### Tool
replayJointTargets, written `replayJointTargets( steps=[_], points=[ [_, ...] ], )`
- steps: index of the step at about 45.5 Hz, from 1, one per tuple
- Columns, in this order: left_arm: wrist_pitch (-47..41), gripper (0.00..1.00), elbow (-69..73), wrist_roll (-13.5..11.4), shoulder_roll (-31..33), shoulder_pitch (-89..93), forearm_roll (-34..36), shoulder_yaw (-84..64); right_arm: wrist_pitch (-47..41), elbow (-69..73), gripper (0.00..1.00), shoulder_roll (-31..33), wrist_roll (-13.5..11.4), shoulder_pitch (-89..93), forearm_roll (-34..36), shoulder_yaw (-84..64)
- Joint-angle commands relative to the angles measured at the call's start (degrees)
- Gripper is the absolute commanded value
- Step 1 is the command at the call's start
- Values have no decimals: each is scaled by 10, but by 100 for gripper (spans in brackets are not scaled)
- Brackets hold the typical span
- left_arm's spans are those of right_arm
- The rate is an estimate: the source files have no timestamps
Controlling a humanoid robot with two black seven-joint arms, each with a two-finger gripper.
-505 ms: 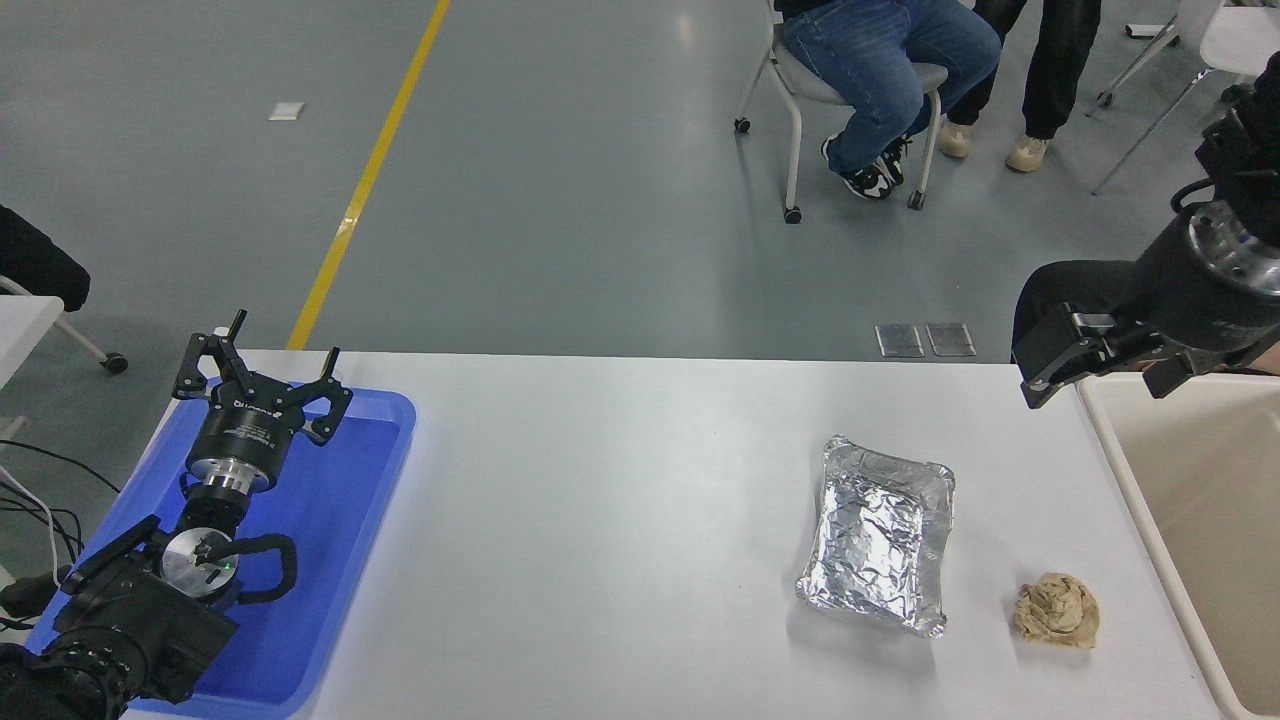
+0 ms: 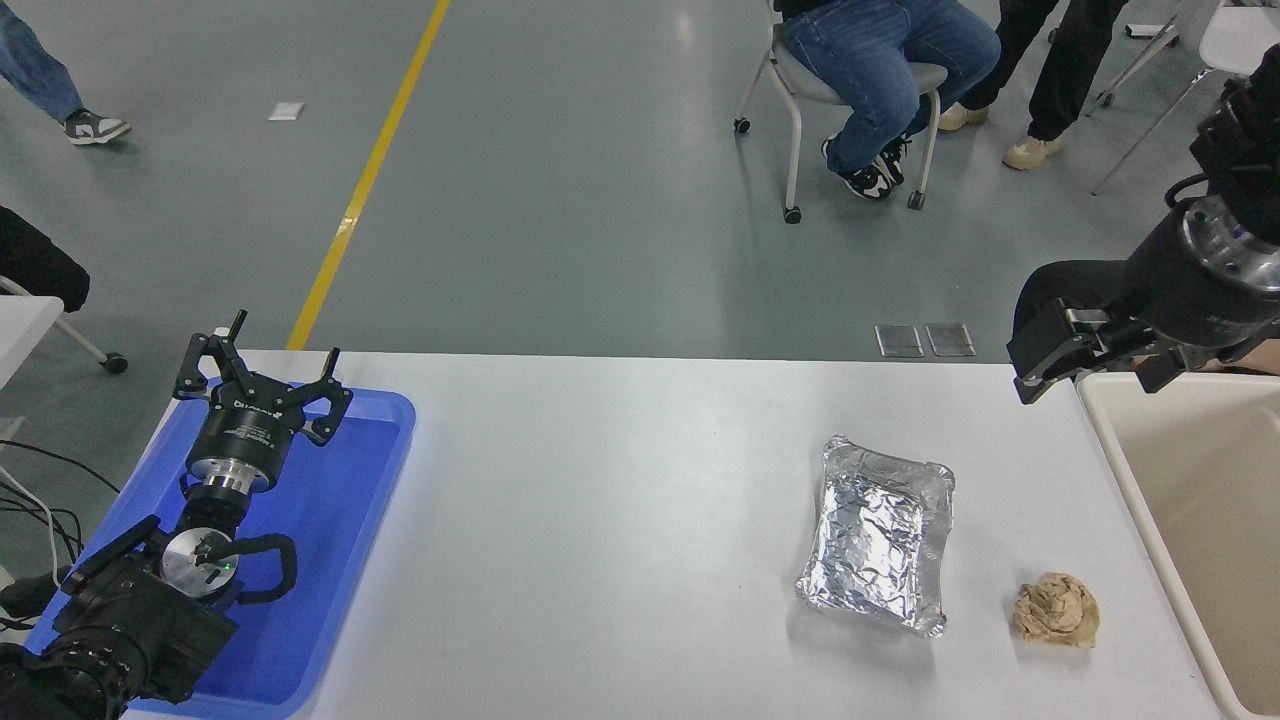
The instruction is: Pick up foil plate and place in dustbin
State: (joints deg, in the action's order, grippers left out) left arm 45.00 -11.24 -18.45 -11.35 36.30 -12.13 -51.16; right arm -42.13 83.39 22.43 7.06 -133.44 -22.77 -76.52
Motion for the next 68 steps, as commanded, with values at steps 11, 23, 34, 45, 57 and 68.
replayJointTargets(
  steps=[11,23,34,45,57,68],
  points=[
    [0,100,-1,0,0,0,0,0,8,-4,100,34,1,15,-3,11],
    [0,100,1,0,0,0,0,-1,70,-26,100,82,0,76,-54,34],
    [0,100,1,0,0,0,0,0,112,-91,100,94,0,196,-75,101],
    [0,100,-1,0,0,0,0,0,131,-177,100,66,0,347,-77,197],
    [0,100,-1,0,0,1,0,0,154,-241,100,40,-1,472,-111,272],
    [0,100,-1,0,1,1,0,0,179,-286,100,10,-1,549,-115,299]
  ],
)
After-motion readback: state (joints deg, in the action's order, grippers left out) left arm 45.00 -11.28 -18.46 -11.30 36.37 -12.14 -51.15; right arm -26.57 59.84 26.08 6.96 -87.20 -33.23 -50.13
